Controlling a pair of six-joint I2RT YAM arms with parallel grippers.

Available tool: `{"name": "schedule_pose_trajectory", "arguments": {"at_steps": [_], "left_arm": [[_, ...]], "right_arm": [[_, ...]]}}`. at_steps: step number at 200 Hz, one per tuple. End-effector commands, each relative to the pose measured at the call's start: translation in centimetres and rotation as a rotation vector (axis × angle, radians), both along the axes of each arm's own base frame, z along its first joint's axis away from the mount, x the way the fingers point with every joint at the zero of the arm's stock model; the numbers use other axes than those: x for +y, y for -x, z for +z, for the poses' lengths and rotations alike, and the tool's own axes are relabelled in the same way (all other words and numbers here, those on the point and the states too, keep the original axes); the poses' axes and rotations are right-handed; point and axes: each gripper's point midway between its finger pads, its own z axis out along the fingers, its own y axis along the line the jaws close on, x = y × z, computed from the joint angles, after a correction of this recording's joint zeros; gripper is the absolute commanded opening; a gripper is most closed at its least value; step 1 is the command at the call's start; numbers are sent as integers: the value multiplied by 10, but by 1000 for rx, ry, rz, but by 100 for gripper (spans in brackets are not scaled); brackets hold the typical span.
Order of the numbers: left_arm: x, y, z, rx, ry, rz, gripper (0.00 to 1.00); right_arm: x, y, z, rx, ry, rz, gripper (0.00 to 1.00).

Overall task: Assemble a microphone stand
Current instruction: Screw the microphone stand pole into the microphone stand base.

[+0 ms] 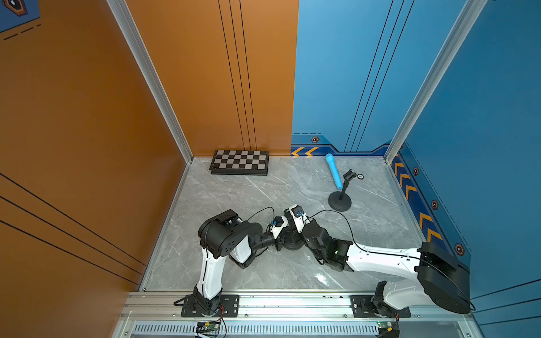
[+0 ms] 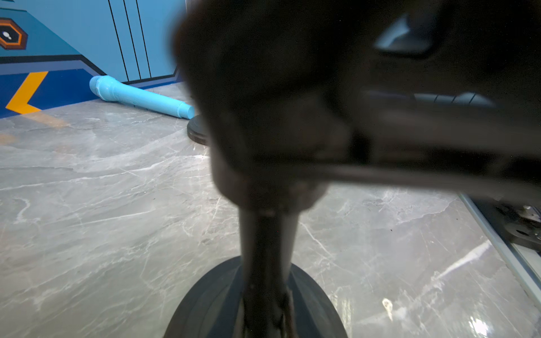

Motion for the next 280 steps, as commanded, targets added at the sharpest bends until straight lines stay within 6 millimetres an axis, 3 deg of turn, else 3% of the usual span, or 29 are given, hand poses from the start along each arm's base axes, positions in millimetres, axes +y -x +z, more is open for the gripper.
{"name": "schedule_pose_trajectory", "arguments": {"at_steps": [1, 30, 61, 73, 82, 94, 119, 146, 167, 195, 227, 252, 280], "left_arm": [[12, 8, -61, 179, -156, 32, 13], [12, 9, -61, 173, -160, 27, 12], [12, 11, -62, 166, -165, 23, 12], [13, 10, -62, 165, -168, 28, 12], [13, 10, -62, 165, -168, 28, 12], [13, 10, -63, 167, -168, 30, 12], [14, 8, -63, 172, -167, 40, 15], [15, 5, -65, 184, -168, 57, 16], [15, 5, -67, 195, -166, 59, 16], [15, 4, -69, 200, -169, 67, 15], [16, 5, -69, 195, -174, 65, 13], [15, 6, -71, 188, -181, 57, 13], [15, 8, -71, 177, -185, 48, 13]], "right_arm": [[14, 25, -14, 133, 95, 291, 45], [10, 24, -5, 164, 84, 459, 48], [7, 6, 0, 168, 64, 487, 48], [7, -1, 1, 164, 58, 476, 44], [8, -6, 3, 159, 47, 456, 32], [8, -12, 3, 152, 33, 410, 17], [-1, -18, -4, 103, 39, 204, 3], [-15, -6, -11, -5, 40, -98, 0], [-29, 2, -25, 9, -10, -298, 0], [-12, 14, -33, 6, 32, -274, 0], [12, 20, -25, 72, 39, -36, 23], [16, 21, -12, 124, 28, 178, 44], [9, 17, -1, 172, 6, 362, 49]]}}
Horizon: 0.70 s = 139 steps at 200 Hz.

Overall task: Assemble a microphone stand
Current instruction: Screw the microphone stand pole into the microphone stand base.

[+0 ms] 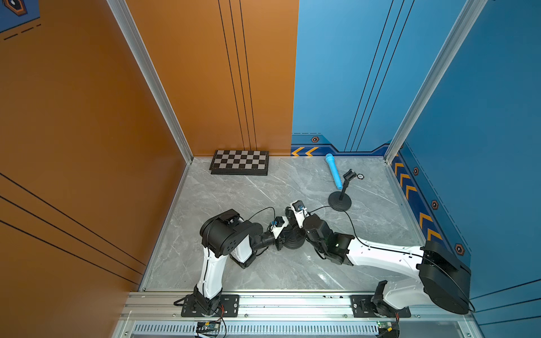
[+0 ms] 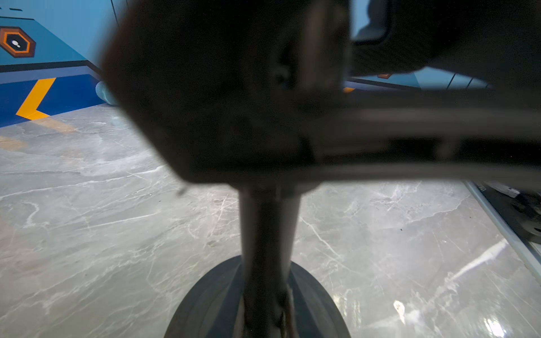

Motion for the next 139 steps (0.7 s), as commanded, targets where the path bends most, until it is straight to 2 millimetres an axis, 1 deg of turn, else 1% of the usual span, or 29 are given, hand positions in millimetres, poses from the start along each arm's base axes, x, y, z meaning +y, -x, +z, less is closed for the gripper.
{"name": "schedule_pose_trajectory", "arguments": {"at_steps": [1, 14, 27, 43, 52, 58, 68, 74, 83, 93, 101, 110, 113, 122, 130, 135, 139], "left_arm": [[16, 12, -69, 205, -177, 37, 13], [16, 12, -70, 203, -181, 39, 13], [16, 12, -71, 200, -184, 35, 13], [15, 13, -75, 209, -189, 30, 13], [15, 13, -77, 213, -191, 30, 13], [15, 13, -77, 213, -191, 30, 13], [15, 13, -77, 213, -192, 33, 13], [15, 12, -76, 209, -191, 36, 13], [16, 12, -75, 208, -192, 40, 13], [17, 12, -75, 207, -191, 42, 14], [17, 11, -74, 207, -190, 46, 14], [17, 11, -74, 209, -188, 46, 14], [17, 11, -74, 211, -188, 46, 14], [17, 11, -74, 214, -186, 50, 14], [17, 10, -75, 216, -186, 51, 14], [17, 10, -74, 216, -185, 55, 15], [18, 10, -75, 218, -187, 57, 15]], "right_arm": [[14, 26, 1, 72, 14, 320, 49], [14, 28, 4, 75, -1, 401, 50], [12, 24, 7, 86, -14, 443, 50], [11, 14, 9, 82, -13, 446, 49], [11, 9, 9, 78, -8, 435, 45], [11, 4, 10, 72, -8, 420, 40], [10, -2, 10, 63, -6, 384, 25], [10, -4, 10, 60, -6, 358, 19], [5, -9, 9, 43, 3, 288, 11], [2, -9, 6, 27, 6, 217, 6], [-5, -10, 4, 5, 11, 125, 3], [-14, -9, 1, -21, 21, 4, 0], [-14, -6, -1, -28, 22, -22, 1], [-27, -2, -3, -71, 42, -163, 0], [-34, 6, -4, -93, 42, -269, 0], [-46, 7, -5, -110, 40, -370, 0], [-49, 11, -7, -113, 37, -417, 0]]}}
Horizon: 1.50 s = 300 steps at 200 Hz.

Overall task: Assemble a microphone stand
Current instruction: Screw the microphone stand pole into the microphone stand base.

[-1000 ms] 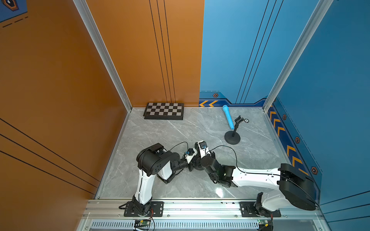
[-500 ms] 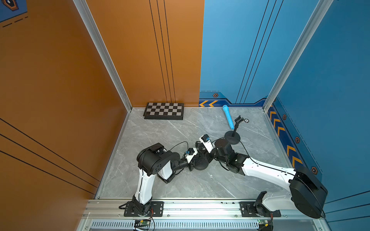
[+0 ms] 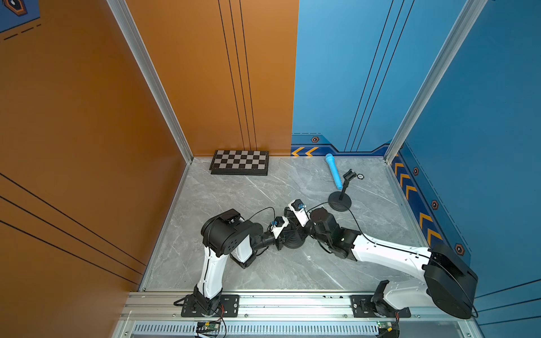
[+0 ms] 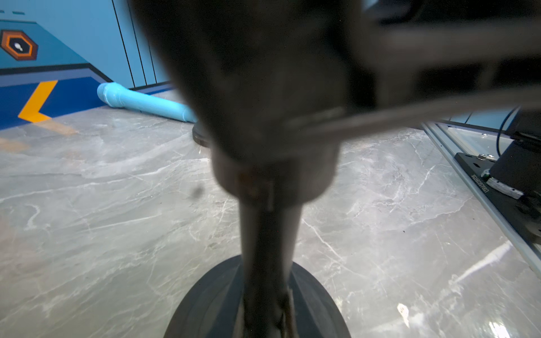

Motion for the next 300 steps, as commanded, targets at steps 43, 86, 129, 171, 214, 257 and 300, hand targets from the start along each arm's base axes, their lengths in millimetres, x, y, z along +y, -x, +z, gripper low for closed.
{"name": "schedule_pose_trajectory", "arguments": {"at_steps": [43, 86, 129, 171, 214, 257, 300], "left_arm": [[18, 8, -78, 246, -187, 74, 14], [21, 8, -81, 243, -199, 83, 12], [20, 10, -79, 235, -197, 71, 12], [21, 11, -78, 230, -200, 67, 12], [22, 11, -78, 231, -202, 68, 12], [23, 9, -78, 232, -201, 81, 13], [24, 7, -78, 236, -199, 92, 15]], "right_arm": [[-36, 4, -21, -6, -18, -434, 5], [-10, 12, -13, 122, 9, -3, 37], [-19, 11, 9, 99, 6, 252, 47], [-10, 5, 16, 99, -28, 373, 47], [-1, -7, 15, 80, -52, 344, 25], [-24, -15, 5, -12, 15, -23, 5], [-64, -2, -12, -46, -51, -540, 0]]}}
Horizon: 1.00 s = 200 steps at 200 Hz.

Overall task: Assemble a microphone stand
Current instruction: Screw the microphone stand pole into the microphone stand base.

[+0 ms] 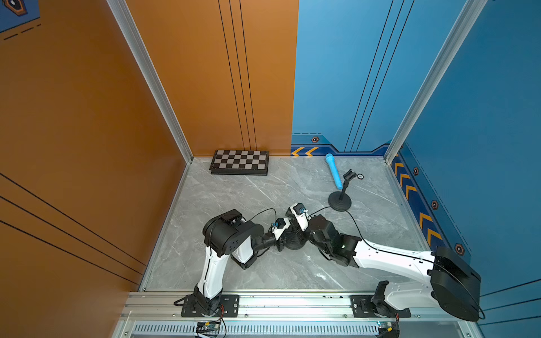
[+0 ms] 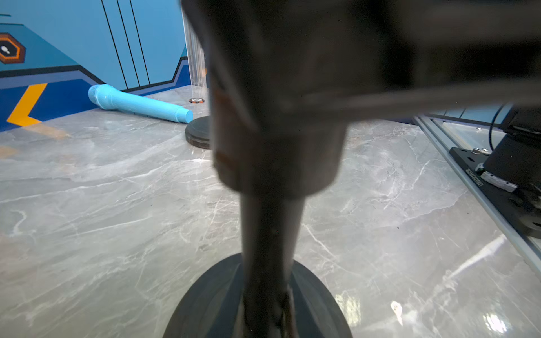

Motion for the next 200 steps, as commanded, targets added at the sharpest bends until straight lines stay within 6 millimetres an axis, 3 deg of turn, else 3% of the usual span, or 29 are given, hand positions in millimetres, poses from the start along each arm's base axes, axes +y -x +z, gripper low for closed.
{"name": "schedule_pose_trajectory", "arguments": {"at_steps": [1, 27, 58, 86, 123, 161, 200], "left_arm": [[28, 3, -76, 248, -194, 106, 15], [28, 4, -77, 255, -194, 102, 15], [28, 4, -77, 253, -197, 104, 14], [30, 4, -76, 249, -195, 101, 13], [29, 5, -76, 249, -194, 89, 13], [29, 6, -76, 244, -197, 83, 13], [28, 8, -77, 246, -197, 75, 13]], "right_arm": [[-52, -9, -13, -44, -38, -422, 0], [-32, -7, -15, -42, 19, -350, 5], [-7, 3, 2, -8, 88, -54, 30], [-2, 8, 19, 43, 52, 210, 48], [-2, 14, 25, 37, 44, 473, 53], [1, -2, 31, 38, 29, 502, 51], [9, -11, 21, 53, -3, 515, 44]]}}
